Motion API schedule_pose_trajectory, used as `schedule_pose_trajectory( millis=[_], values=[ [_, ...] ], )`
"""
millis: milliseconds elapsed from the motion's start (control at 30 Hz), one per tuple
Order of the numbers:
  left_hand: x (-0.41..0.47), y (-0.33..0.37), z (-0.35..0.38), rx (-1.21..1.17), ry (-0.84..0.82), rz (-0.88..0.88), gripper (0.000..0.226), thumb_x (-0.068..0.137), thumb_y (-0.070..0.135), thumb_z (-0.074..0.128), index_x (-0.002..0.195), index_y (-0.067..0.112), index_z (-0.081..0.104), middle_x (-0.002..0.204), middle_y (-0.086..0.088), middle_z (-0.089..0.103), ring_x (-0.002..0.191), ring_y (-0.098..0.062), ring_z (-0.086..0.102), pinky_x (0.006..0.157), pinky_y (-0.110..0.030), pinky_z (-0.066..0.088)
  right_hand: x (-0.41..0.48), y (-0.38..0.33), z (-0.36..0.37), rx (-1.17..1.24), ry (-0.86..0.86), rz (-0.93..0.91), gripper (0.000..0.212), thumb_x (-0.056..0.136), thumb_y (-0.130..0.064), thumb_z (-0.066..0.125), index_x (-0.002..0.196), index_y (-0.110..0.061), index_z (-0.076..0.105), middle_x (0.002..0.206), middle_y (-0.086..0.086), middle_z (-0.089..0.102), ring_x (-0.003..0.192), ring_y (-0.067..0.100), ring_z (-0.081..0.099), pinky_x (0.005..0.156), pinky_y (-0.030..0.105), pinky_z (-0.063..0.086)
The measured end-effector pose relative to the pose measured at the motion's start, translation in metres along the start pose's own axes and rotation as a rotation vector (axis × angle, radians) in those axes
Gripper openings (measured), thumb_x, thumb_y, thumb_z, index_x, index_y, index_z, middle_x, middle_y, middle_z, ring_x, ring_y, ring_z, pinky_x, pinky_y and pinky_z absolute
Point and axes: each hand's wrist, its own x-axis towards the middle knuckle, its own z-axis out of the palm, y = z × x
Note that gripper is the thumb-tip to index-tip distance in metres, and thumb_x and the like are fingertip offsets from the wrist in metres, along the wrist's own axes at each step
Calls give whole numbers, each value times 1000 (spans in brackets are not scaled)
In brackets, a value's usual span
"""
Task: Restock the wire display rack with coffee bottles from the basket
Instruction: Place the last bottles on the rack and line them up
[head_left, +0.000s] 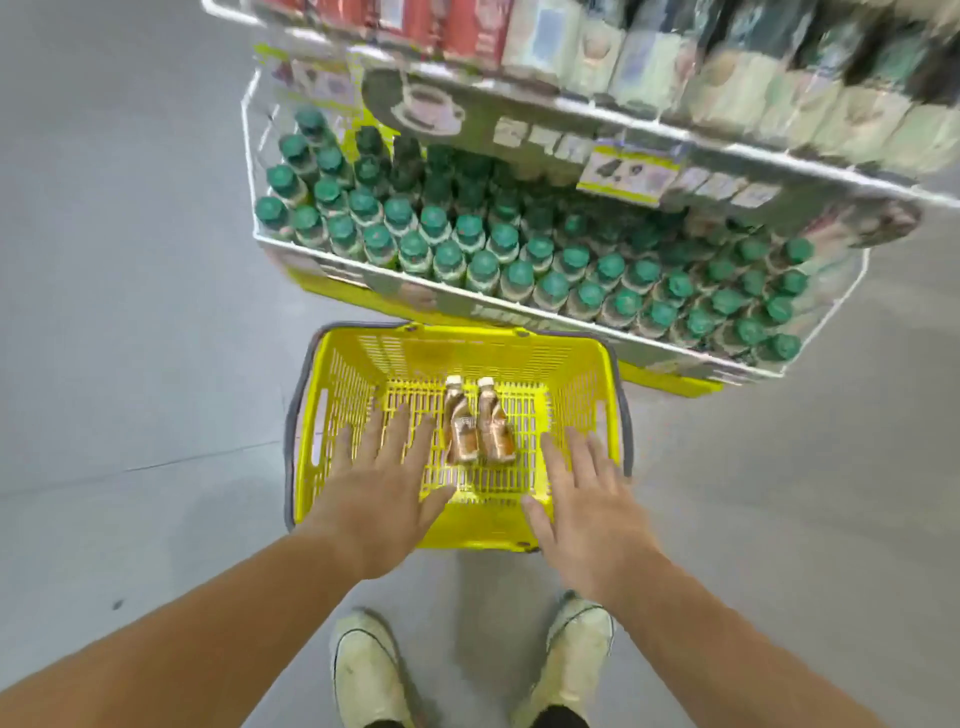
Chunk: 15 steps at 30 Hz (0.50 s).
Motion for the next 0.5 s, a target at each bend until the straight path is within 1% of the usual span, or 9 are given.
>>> schedule_pose_trajectory(
  millis=[33,133,233,367,433,500],
  values=[
    [16,2,24,4,-11,-10,92,86,72,-10,163,21,-4,171,-13,-1,157,-35,0,122,-58,5,16,4,22,0,-17,-1,74,101,-58,25,161,-23,-1,168,11,1,154,32,-1,122,45,6],
    [66,9,85,-12,-49,-38,85,94,70,5,162,20,-6,171,-14,-1,157,-35,-1,122,-58,5,64,14,78,27,-55,-10,73,101,-58,24,160,-24,-2,168,9,0,154,30,-3,122,44,5],
    [118,16,130,-40,-105,-80,83,96,69,6,161,20,-10,170,-15,-2,157,-34,-4,123,-57,1,113,26,122,66,-69,-15,73,101,-58,24,160,-24,-3,168,7,1,153,28,-2,121,43,8],
    [178,19,172,-86,-134,-126,78,100,65,12,162,20,-6,170,-15,6,156,-35,1,124,-58,4,178,36,164,106,-49,44,72,102,-53,28,159,-16,2,165,11,13,151,29,10,119,43,18],
    [197,21,189,-75,-139,-139,80,101,64,15,161,17,-8,170,-14,7,156,-35,3,123,-58,5,203,38,180,136,-48,86,72,102,-52,29,158,-13,5,160,12,23,146,31,21,114,44,27],
    [207,23,204,-58,-144,-155,88,99,67,17,159,10,-15,170,-15,4,156,-34,4,123,-58,9,221,38,192,174,-60,110,73,101,-53,31,157,-11,11,153,12,34,138,32,33,106,45,36]
  ],
)
